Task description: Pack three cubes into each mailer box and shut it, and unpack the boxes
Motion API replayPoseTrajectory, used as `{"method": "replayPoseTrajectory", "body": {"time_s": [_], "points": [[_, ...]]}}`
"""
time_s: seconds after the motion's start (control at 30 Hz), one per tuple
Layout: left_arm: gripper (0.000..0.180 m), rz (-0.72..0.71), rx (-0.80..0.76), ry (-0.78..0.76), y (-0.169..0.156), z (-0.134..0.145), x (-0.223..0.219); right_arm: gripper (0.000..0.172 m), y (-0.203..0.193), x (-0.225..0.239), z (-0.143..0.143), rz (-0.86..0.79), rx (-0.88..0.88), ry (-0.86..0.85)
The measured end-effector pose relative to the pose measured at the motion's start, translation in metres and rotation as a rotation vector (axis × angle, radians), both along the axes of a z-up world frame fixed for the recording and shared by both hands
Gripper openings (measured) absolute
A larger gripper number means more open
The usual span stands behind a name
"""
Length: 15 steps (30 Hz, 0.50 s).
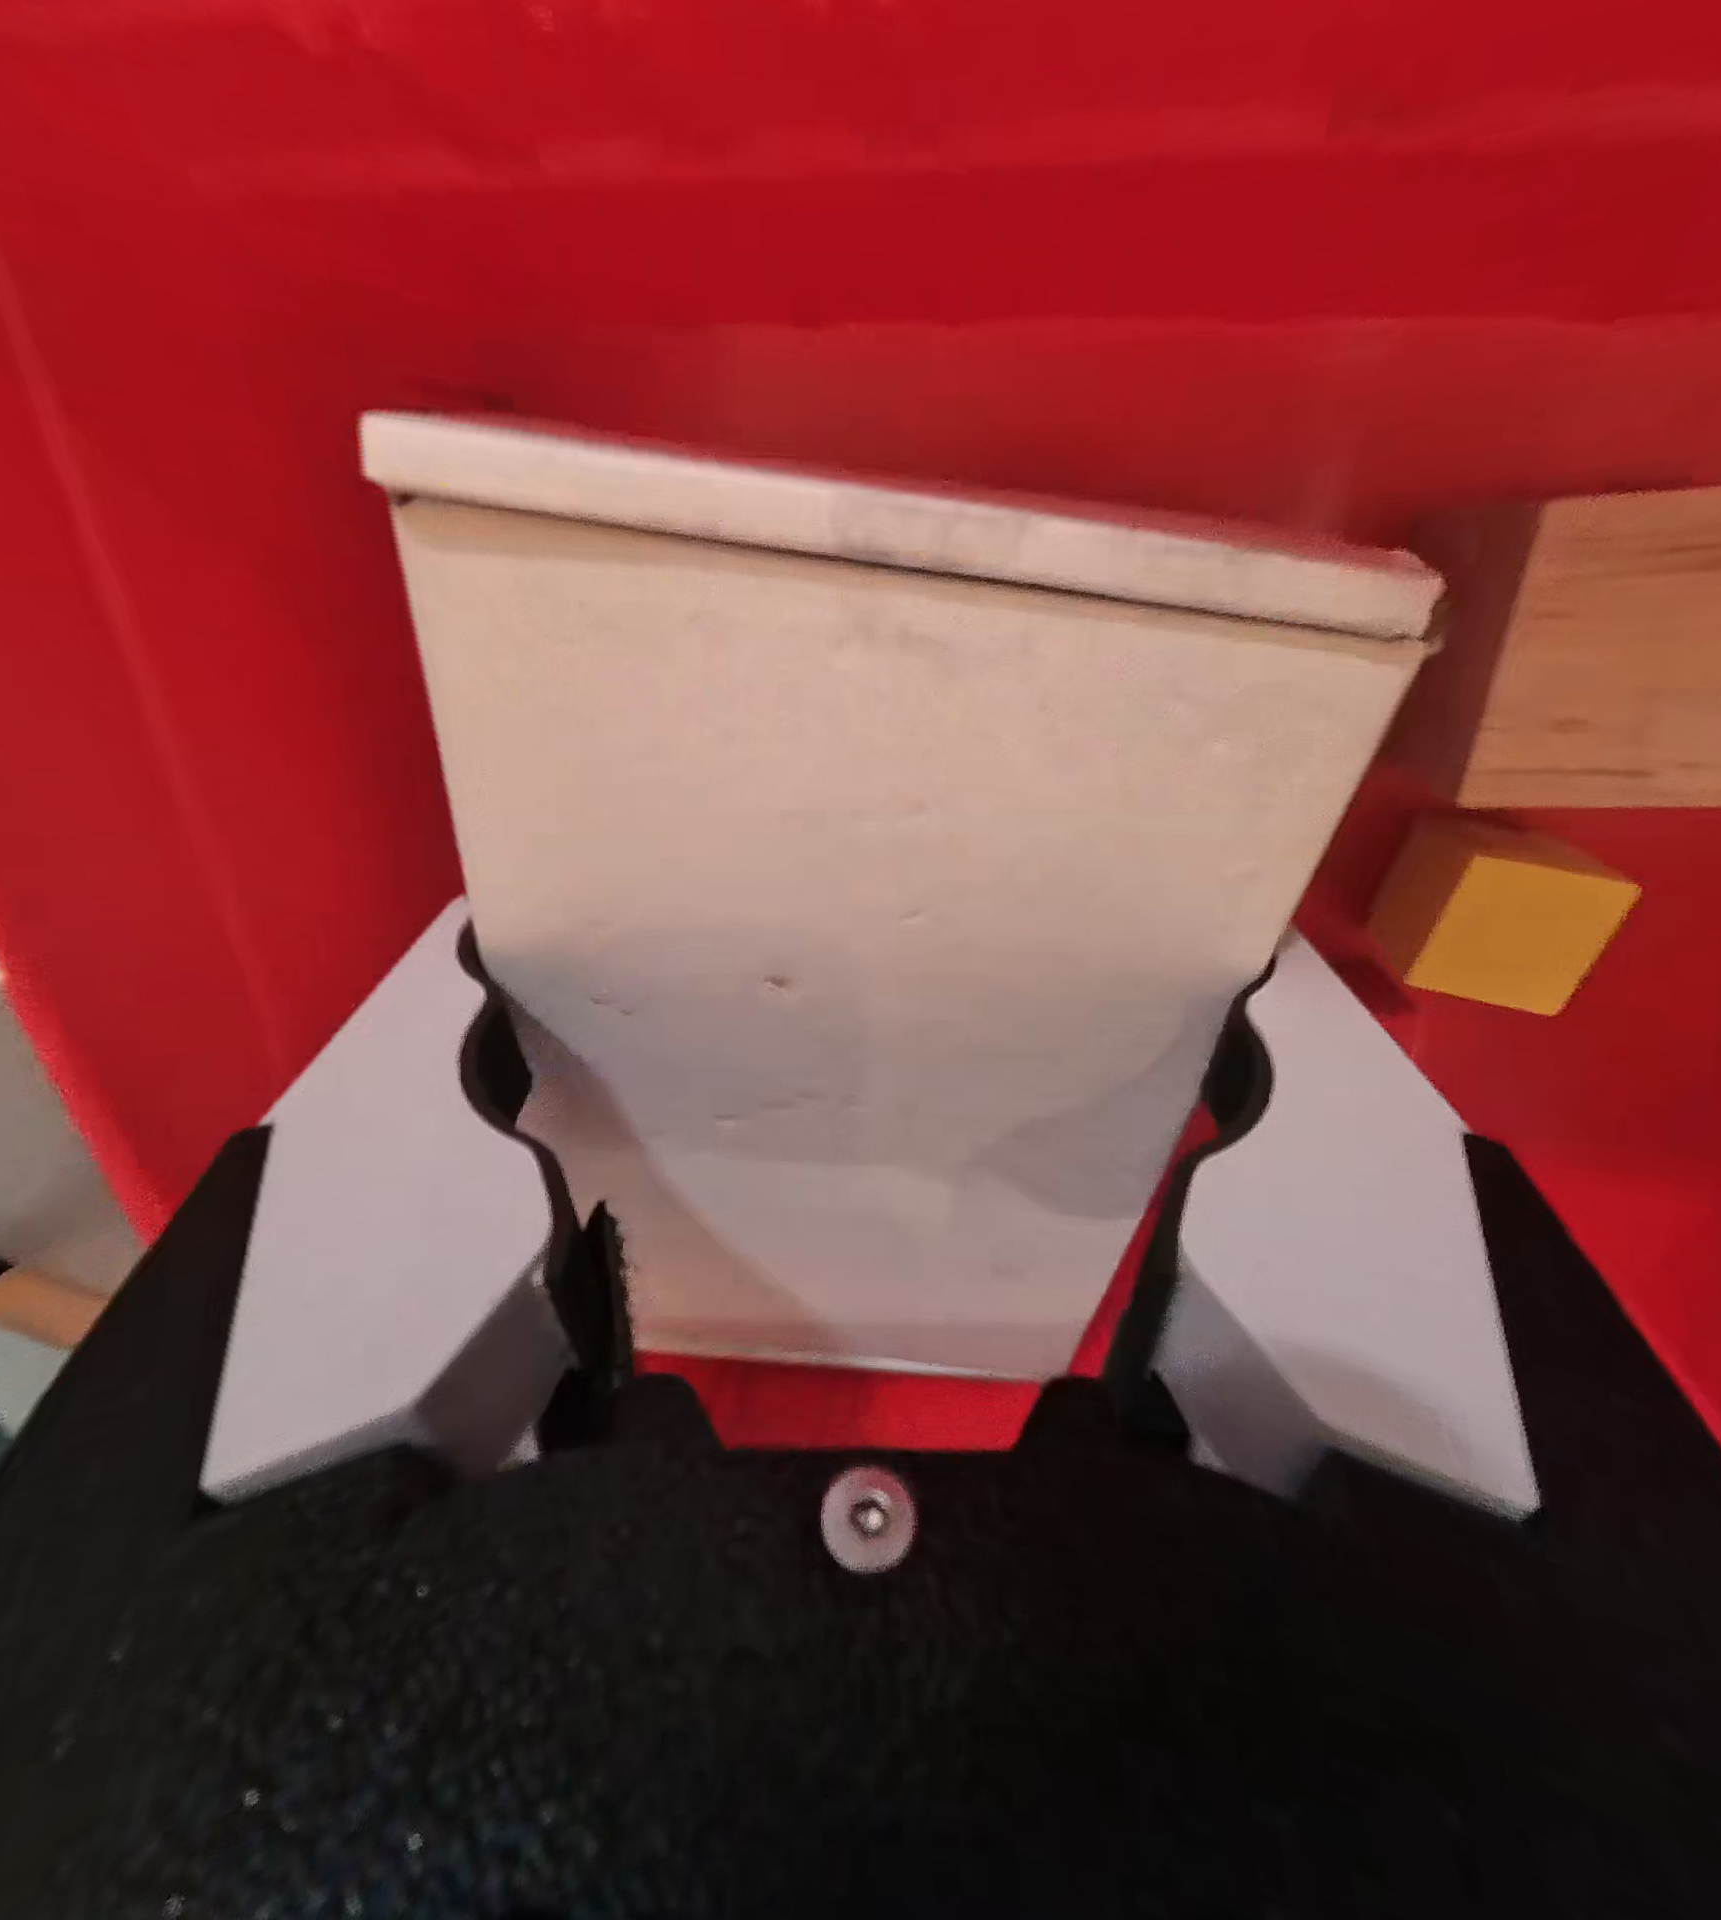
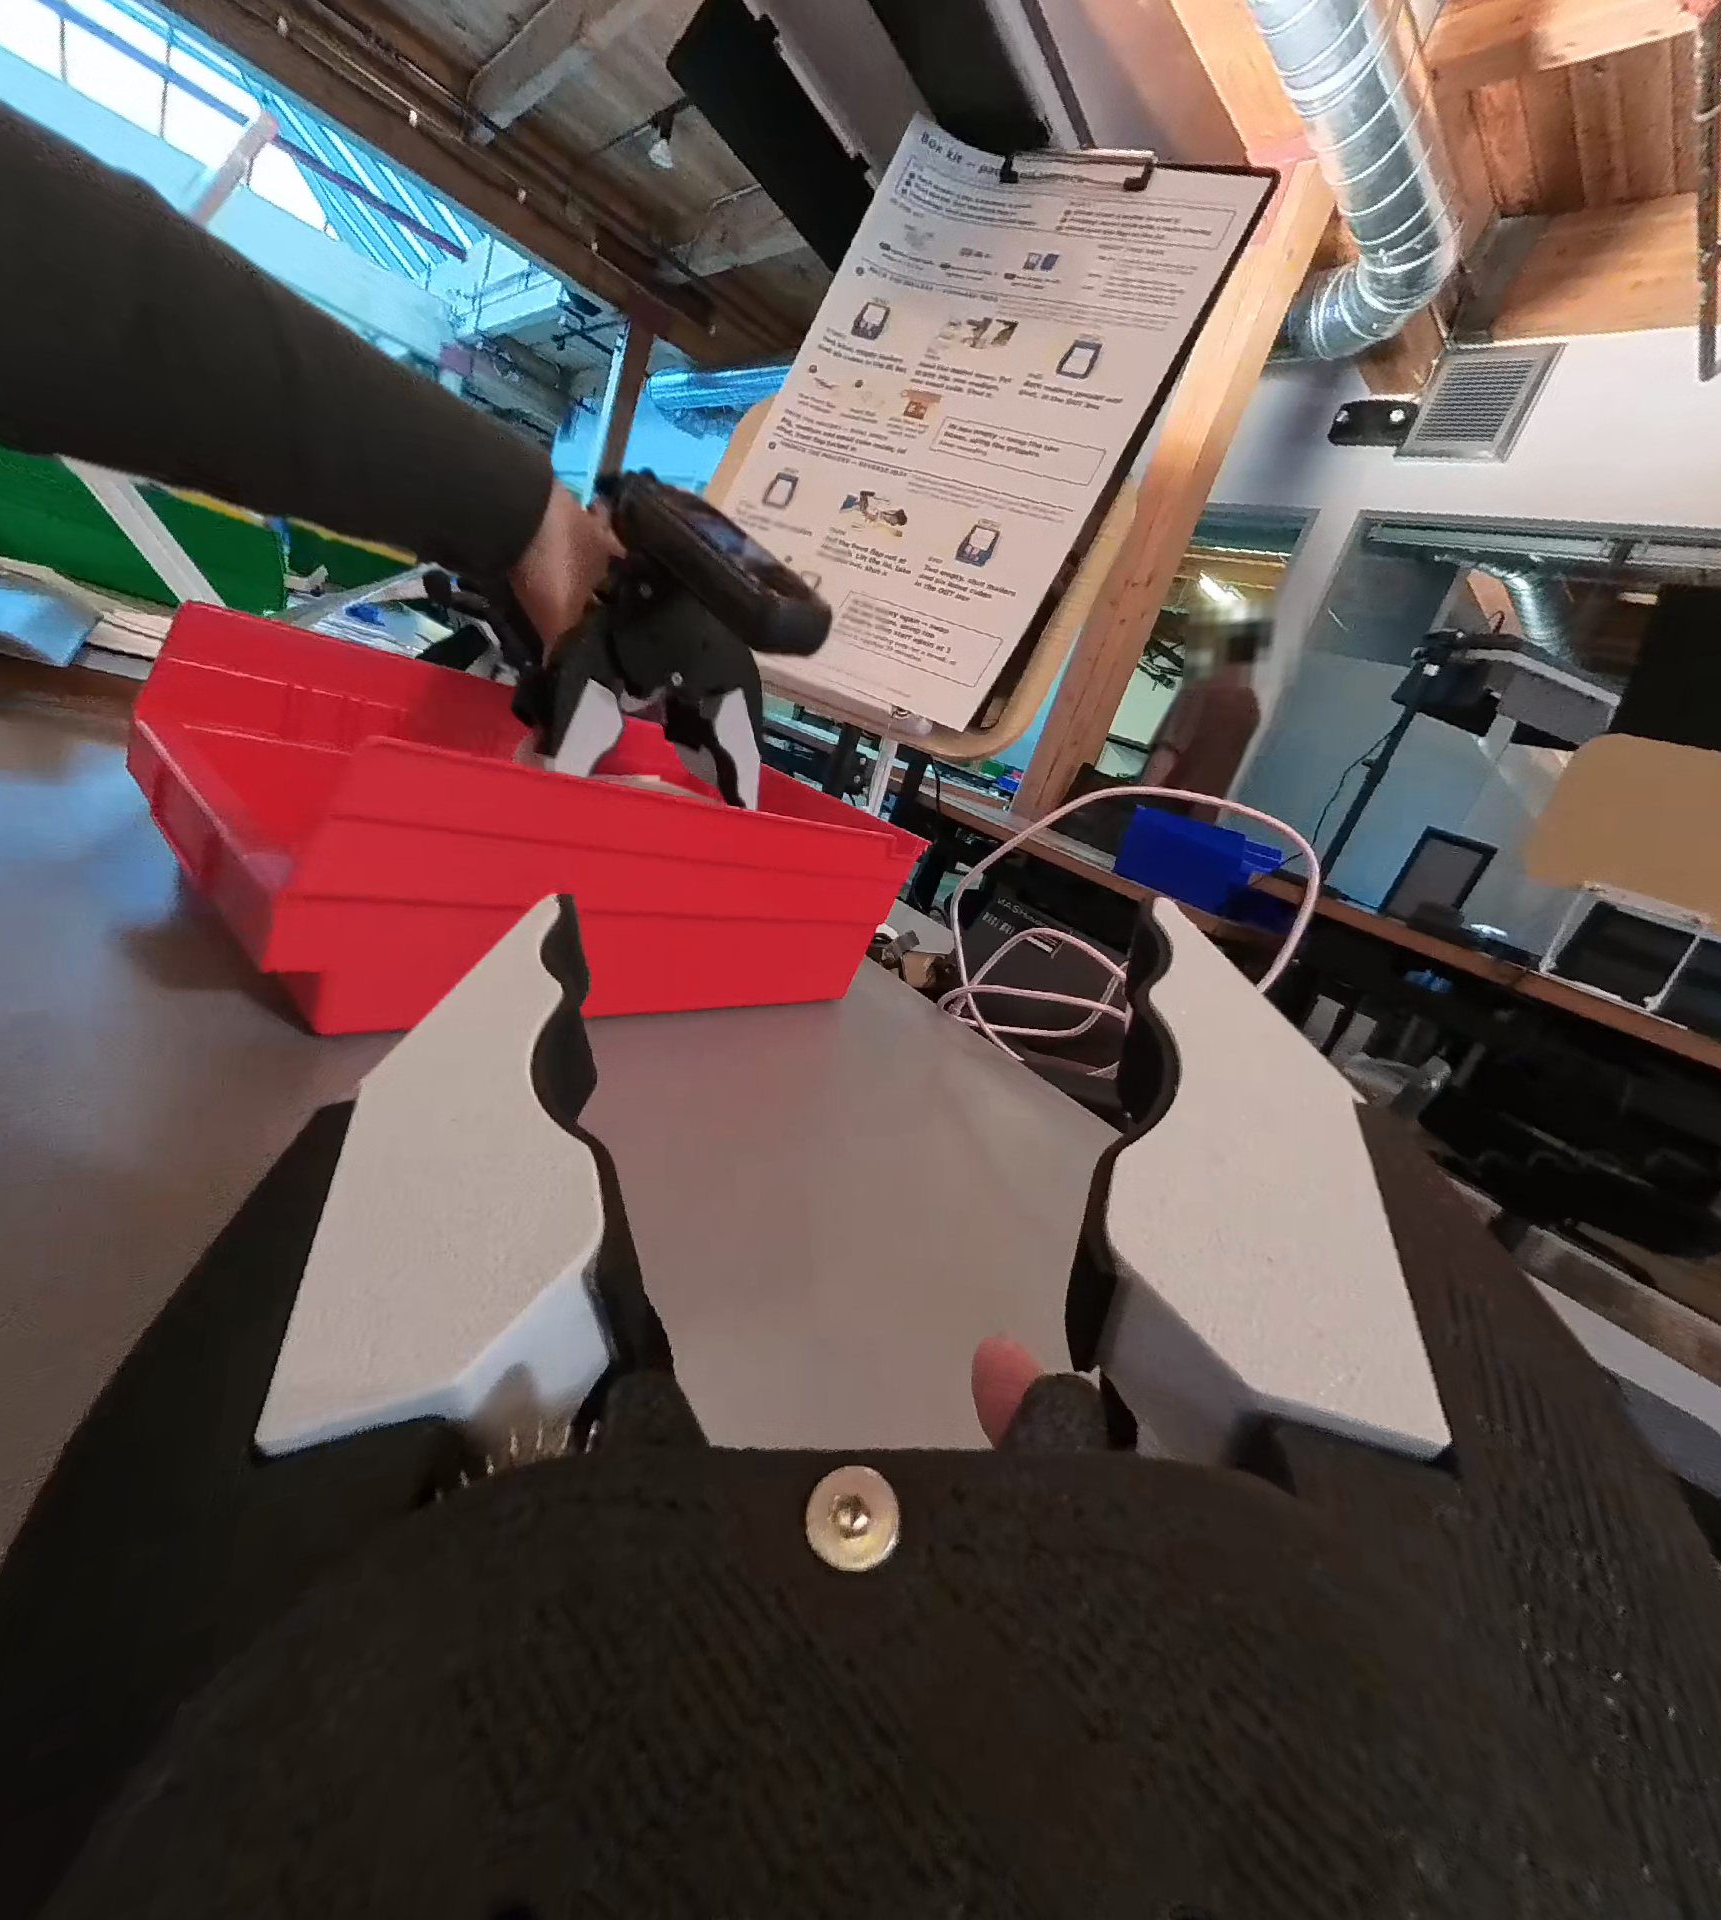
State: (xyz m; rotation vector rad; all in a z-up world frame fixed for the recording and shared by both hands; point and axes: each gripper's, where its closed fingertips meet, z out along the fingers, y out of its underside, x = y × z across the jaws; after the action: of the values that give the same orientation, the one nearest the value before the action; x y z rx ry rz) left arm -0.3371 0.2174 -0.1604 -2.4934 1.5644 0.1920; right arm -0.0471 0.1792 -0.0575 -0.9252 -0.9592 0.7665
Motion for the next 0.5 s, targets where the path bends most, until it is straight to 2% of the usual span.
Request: {"method": "replayPoseTrajectory", "body": {"time_s": [0.13,0.3,0.4,0.5], "points": [[0.134,-0.028,0.092,0.056,-0.008,0.031,0.001,0.103,0.003,0.001,-0.001,-0.024,0.010,-0.009],[0.133,-0.043,0.194,0.096,-0.020,0.089,0.013,0.103,0.006,0.004,0.001,-0.076,0.051,-0.015],[0.134,-0.061,0.244,0.068,-0.019,0.125,0.045,0.103,0.014,0.012,0.007,-0.152,0.111,-0.007],[0.134,-0.119,0.246,0.005,-0.017,0.146,0.103,0.105,0.028,0.029,0.017,-0.232,0.100,0.050]]}}
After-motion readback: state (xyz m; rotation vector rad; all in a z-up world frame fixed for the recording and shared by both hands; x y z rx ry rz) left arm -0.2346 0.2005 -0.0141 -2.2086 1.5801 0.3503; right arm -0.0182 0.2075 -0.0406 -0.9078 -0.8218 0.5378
